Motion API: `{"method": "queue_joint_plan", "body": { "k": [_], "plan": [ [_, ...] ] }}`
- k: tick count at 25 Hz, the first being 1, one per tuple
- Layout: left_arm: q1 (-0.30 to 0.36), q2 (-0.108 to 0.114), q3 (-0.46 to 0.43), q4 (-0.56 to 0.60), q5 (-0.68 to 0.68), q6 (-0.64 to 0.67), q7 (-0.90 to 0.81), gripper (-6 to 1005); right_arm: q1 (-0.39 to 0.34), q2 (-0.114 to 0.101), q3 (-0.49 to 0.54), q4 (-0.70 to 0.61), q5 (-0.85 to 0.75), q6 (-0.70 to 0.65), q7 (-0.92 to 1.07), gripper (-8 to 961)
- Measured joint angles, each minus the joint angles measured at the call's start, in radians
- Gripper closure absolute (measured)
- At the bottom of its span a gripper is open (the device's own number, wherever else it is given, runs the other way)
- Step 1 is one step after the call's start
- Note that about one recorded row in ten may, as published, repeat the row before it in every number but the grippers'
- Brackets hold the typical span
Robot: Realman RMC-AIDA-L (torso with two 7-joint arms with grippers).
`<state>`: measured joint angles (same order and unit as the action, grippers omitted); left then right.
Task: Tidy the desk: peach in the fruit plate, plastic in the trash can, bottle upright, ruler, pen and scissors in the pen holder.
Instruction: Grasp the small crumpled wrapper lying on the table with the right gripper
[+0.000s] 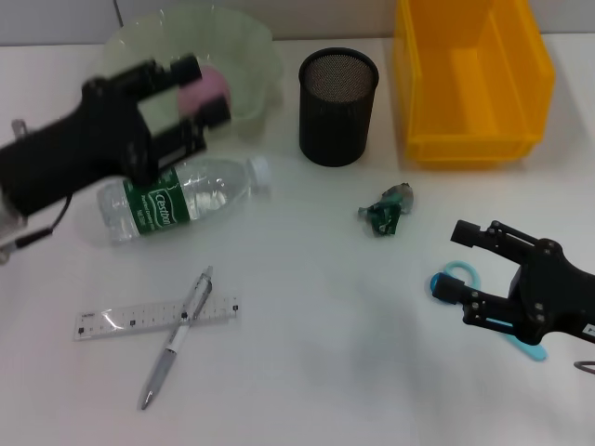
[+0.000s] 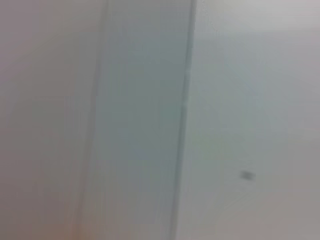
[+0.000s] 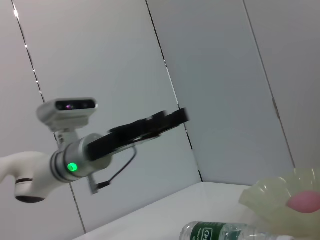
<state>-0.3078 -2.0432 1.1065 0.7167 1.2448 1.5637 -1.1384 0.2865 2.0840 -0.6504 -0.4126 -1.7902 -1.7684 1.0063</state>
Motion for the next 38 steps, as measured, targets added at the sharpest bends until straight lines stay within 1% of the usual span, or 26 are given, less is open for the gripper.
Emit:
{"method": "queue_joint_plan", "body": {
  "k": [3,4,5,9,17,19,22,23,25,28,29,30,33,34,35,36,37,38],
  "plan": [
    [0.015,0.006,0.002,-0.002,0.052,0.071,0.006,424,0.001,-0.001,0.0,0.0,0.0,0.0,-0.004,141],
    [0.02,0.007,0.001,-0.002,0.098,0.11,0.008,424,0.002,-0.001,0.0,0.0,0.0,0.0,-0.013,141],
    [0.02,0.007,0.001,-0.002,0.098,0.11,0.008,424,0.002,-0.001,0.0,0.0,0.0,0.0,-0.013,141],
    [0.022,0.007,0.0,-0.001,0.207,0.173,0.009,424,0.005,-0.001,0.0,0.0,0.0,0.001,-0.02,141],
    [0.027,0.0,-0.001,-0.002,0.232,0.175,0.01,424,0.022,-0.001,0.014,0.0,0.0,0.017,-0.014,141],
    [0.028,-0.001,-0.001,-0.003,0.233,0.168,0.01,424,0.036,-0.001,0.044,0.0,0.0,0.055,0.013,141],
    [0.027,-0.001,-0.001,-0.003,0.233,0.166,0.01,424,0.049,-0.002,0.056,-0.007,0.0,0.084,0.048,141],
    [0.025,-0.001,-0.001,-0.003,0.234,0.165,0.01,424,0.058,-0.002,0.062,-0.015,0.0,0.104,0.074,141],
    [0.02,-0.002,-0.001,-0.003,0.235,0.158,0.009,424,0.098,-0.004,0.07,-0.077,-0.002,0.228,0.238,141],
    [0.019,-0.002,0.0,-0.003,0.235,0.157,0.009,424,0.11,-0.004,0.065,-0.097,-0.009,0.266,0.287,141],
    [0.018,-0.003,0.001,-0.003,0.235,0.154,0.009,424,0.138,-0.005,0.048,-0.137,-0.035,0.321,0.368,141],
    [0.018,-0.003,0.001,-0.003,0.235,0.154,0.009,424,0.138,-0.005,0.048,-0.137,-0.035,0.321,0.368,141],
    [0.018,-0.003,0.003,-0.003,0.236,0.152,0.009,423,0.171,-0.005,-0.002,-0.214,-0.105,0.37,0.49,141],
    [0.017,-0.004,0.003,-0.003,0.236,0.151,0.008,423,0.187,-0.006,-0.042,-0.274,-0.156,0.388,0.583,141],
    [0.017,-0.004,0.003,-0.003,0.236,0.151,0.008,423,0.187,-0.006,-0.042,-0.274,-0.156,0.388,0.583,141],
    [0.017,-0.005,0.002,-0.004,0.236,0.151,0.007,423,0.2,-0.006,-0.08,-0.335,-0.198,0.391,0.667,141],
    [0.017,-0.005,0.002,-0.004,0.236,0.151,0.007,423,0.2,-0.006,-0.08,-0.335,-0.198,0.391,0.667,141],
    [0.016,-0.005,0.002,-0.003,0.236,0.151,0.006,423,0.205,-0.006,-0.102,-0.37,-0.221,0.39,0.711,141]
  ]
}}
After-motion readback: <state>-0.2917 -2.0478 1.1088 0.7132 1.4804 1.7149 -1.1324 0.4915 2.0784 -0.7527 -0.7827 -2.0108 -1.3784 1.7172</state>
